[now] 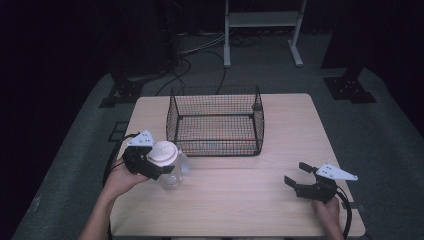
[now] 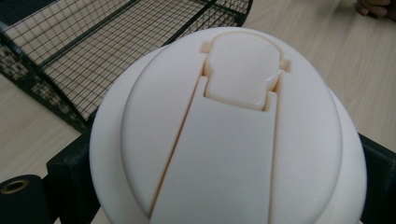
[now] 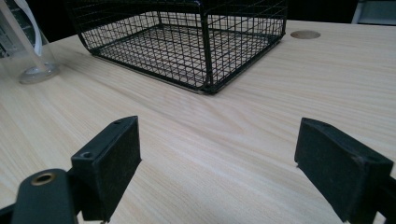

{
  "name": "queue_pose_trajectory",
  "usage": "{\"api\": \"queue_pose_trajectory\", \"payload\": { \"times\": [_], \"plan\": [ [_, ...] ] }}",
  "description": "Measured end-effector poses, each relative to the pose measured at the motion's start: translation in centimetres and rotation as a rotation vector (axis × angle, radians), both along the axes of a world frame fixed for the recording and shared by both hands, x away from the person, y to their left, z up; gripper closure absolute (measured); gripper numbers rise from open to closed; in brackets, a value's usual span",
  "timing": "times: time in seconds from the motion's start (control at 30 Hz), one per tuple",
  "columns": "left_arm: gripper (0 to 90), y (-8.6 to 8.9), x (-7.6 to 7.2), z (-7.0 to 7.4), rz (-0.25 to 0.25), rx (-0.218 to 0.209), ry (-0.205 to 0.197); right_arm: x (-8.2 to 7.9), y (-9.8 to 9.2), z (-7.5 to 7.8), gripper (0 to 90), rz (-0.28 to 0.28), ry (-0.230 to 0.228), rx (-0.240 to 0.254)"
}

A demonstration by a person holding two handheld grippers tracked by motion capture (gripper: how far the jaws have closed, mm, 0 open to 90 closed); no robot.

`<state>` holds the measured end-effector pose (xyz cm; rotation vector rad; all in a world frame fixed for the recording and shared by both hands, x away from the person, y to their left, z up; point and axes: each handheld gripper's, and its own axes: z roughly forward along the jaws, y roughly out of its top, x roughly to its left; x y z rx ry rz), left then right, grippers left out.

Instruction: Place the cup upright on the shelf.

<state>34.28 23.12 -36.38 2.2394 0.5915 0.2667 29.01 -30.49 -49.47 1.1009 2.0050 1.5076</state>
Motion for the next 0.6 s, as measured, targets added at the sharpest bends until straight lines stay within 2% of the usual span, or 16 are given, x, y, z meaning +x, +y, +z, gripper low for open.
{"api": "queue_pose_trajectory", "payload": {
  "times": [0.17,0.23,0.33,0.37,0.47,0.6],
  "plan": [
    [5.0,-1.6,-0.2,1.0,-0.048,0.042,-0.001,0.0,0.0,0.0,13.5,-0.001,-0.001,0.000],
    [5.0,-2.8,-0.1,1.8,-0.074,0.068,-0.010,0.0,0.0,0.0,13.5,0.000,-0.001,0.000],
    [5.0,-4.3,0.0,2.8,-0.093,0.075,-0.032,0.0,0.0,0.0,13.5,0.000,-0.003,0.000],
    [5.0,-4.3,0.0,2.8,-0.093,0.075,-0.032,0.0,0.0,0.0,13.5,0.000,-0.003,0.000],
    [5.0,-5.8,0.3,3.8,-0.113,0.073,-0.033,0.0,0.0,0.0,13.4,0.001,-0.005,-0.001],
    [5.0,-7.2,0.9,4.8,-0.134,0.094,-0.037,0.0,0.0,0.0,13.4,0.002,-0.007,0.001]
  ]
}}
